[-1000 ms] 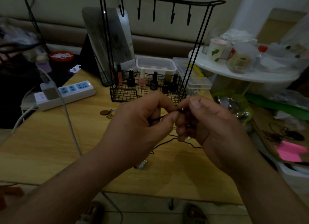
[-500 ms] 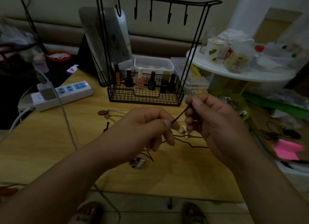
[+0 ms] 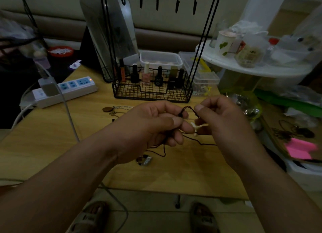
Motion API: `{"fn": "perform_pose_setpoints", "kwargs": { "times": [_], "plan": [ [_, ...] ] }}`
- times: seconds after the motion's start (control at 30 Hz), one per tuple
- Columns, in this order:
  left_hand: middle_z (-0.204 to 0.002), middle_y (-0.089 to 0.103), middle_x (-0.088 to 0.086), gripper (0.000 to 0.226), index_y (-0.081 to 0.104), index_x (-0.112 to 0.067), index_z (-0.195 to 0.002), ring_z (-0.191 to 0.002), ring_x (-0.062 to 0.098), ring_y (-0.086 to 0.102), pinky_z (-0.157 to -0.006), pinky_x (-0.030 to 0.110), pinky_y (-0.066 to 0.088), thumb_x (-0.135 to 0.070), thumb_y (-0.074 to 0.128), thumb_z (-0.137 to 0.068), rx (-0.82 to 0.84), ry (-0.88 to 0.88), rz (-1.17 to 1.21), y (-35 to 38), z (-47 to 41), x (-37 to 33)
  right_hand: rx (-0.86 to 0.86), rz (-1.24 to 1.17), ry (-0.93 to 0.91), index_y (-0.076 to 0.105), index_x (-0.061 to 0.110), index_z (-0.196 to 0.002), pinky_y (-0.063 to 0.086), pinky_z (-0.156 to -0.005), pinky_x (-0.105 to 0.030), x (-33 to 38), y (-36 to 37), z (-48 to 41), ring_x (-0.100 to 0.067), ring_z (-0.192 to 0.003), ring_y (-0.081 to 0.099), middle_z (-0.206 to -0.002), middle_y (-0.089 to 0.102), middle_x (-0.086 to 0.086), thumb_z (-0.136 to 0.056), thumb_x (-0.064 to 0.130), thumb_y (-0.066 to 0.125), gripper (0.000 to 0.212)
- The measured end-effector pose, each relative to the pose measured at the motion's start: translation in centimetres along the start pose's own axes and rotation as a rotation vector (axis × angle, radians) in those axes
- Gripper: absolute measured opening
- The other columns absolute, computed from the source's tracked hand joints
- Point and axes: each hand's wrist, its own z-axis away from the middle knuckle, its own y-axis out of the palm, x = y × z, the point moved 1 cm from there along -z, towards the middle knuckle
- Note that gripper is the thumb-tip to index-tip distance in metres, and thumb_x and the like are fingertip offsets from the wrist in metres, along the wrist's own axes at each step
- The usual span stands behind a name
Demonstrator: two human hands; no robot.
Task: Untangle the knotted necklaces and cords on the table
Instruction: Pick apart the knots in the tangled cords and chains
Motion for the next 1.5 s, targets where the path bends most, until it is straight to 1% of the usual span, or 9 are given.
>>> {"fn": "perform_pose_setpoints", "kwargs": {
  "times": [0.1, 0.27, 0.43, 0.53, 0.83, 1.07, 1.2, 1.37, 1.5],
  "plan": [
    [-0.096, 0.076, 0.017, 0.007, 0.059, -0.004, -0.108, -0.07, 0.02, 0.068, -0.06, 0.025, 0.055, -0.002, 0.057, -0.101, -0.055, 0.01, -0.022, -0.1, -0.2, 0.0, 0.012, 0.065, -0.074, 0.066, 0.024, -0.09, 0.057, -0.074, -0.036, 0.4, 0.1, 0.8, -0.017, -0.084, 0.067, -0.089, 0.068, 0.0, -0.097, 0.029, 0.067, 0.008],
    [-0.092, 0.077, 0.016, 0.008, 0.062, 0.0, -0.104, -0.069, 0.023, 0.068, -0.059, 0.026, 0.054, -0.007, 0.06, -0.101, -0.128, 0.058, -0.133, 0.0, -0.7, 0.1, 0.098, 0.134, -0.239, 0.069, 0.028, -0.095, 0.046, -0.067, -0.01, 1.5, -0.1, 1.5, -0.002, -0.087, 0.064, -0.091, 0.068, 0.013, -0.094, 0.02, 0.069, 0.008],
    [-0.091, 0.079, 0.011, 0.013, 0.068, -0.003, -0.103, -0.061, 0.016, 0.064, -0.051, 0.021, 0.045, -0.011, 0.057, -0.104, -0.162, 0.099, -0.266, 0.0, -0.8, 0.2, 0.165, 0.085, -0.252, 0.071, 0.024, -0.097, 0.05, -0.063, -0.011, 1.4, 0.1, 1.5, -0.001, -0.078, 0.07, -0.089, 0.071, 0.011, -0.094, 0.013, 0.072, 0.011],
    [-0.093, 0.079, 0.006, 0.016, 0.07, -0.008, -0.104, -0.058, 0.015, 0.061, -0.05, 0.02, 0.041, -0.014, 0.055, -0.106, -0.187, 0.118, -0.381, -0.1, -0.5, 0.1, 0.118, 0.163, -0.284, 0.073, 0.031, -0.095, 0.055, -0.068, -0.024, 1.0, 0.0, 1.3, -0.009, -0.084, 0.068, -0.09, 0.07, 0.011, -0.093, 0.024, 0.074, 0.007],
    [-0.085, 0.079, -0.006, 0.007, 0.068, -0.017, -0.098, -0.057, 0.013, 0.067, -0.054, 0.033, 0.051, -0.02, 0.064, -0.102, -0.24, 0.25, -0.645, -0.4, 0.0, 0.3, 0.117, 0.286, -0.361, 0.074, 0.032, -0.098, 0.053, -0.07, -0.028, 0.6, 0.2, 1.4, -0.007, -0.085, 0.066, -0.091, 0.071, 0.012, -0.096, 0.025, 0.07, 0.009],
    [-0.083, 0.076, -0.011, 0.007, 0.068, -0.023, -0.097, -0.061, -0.002, 0.064, -0.054, 0.017, 0.049, -0.025, 0.063, -0.102, -0.248, 0.333, -0.855, -0.7, 0.3, 0.6, 0.172, 0.395, -0.457, 0.071, 0.031, -0.094, 0.049, -0.07, -0.03, 0.9, 0.3, 1.2, -0.008, -0.087, 0.062, -0.091, 0.065, 0.012, -0.098, 0.028, 0.064, 0.009],
    [-0.086, 0.077, -0.013, 0.011, 0.068, -0.025, -0.096, -0.054, 0.017, 0.061, -0.049, 0.04, 0.051, -0.026, 0.06, -0.104, -0.253, 0.306, -0.807, -0.8, 0.5, 0.4, 0.192, 0.403, -0.482, 0.068, 0.029, -0.092, 0.048, -0.066, -0.023, 1.0, 0.5, 1.1, -0.009, -0.086, 0.06, -0.089, 0.062, 0.012, -0.098, 0.025, 0.062, 0.009],
    [-0.083, 0.076, -0.007, 0.005, 0.068, -0.021, -0.098, -0.062, -0.007, 0.064, -0.054, 0.009, 0.043, -0.021, 0.064, -0.101, -0.244, 0.338, -0.804, -1.0, 0.8, 0.2, 0.186, 0.373, -0.497, 0.068, 0.025, -0.089, 0.047, -0.065, -0.018, 1.2, 0.8, 1.3, -0.01, -0.084, 0.06, -0.086, 0.063, 0.01, -0.095, 0.023, 0.064, 0.007],
    [-0.083, 0.076, -0.008, 0.002, 0.069, -0.021, -0.098, -0.07, 0.0, 0.07, -0.055, 0.014, 0.048, -0.022, 0.068, -0.098, -0.239, 0.347, -0.819, -1.3, 0.9, 0.0, 0.198, 0.317, -0.46, 0.069, 0.026, -0.088, 0.044, -0.058, -0.015, 1.2, 1.0, 1.4, -0.01, -0.074, 0.06, -0.084, 0.064, 0.011, -0.095, 0.023, 0.064, 0.009]
  ]
}}
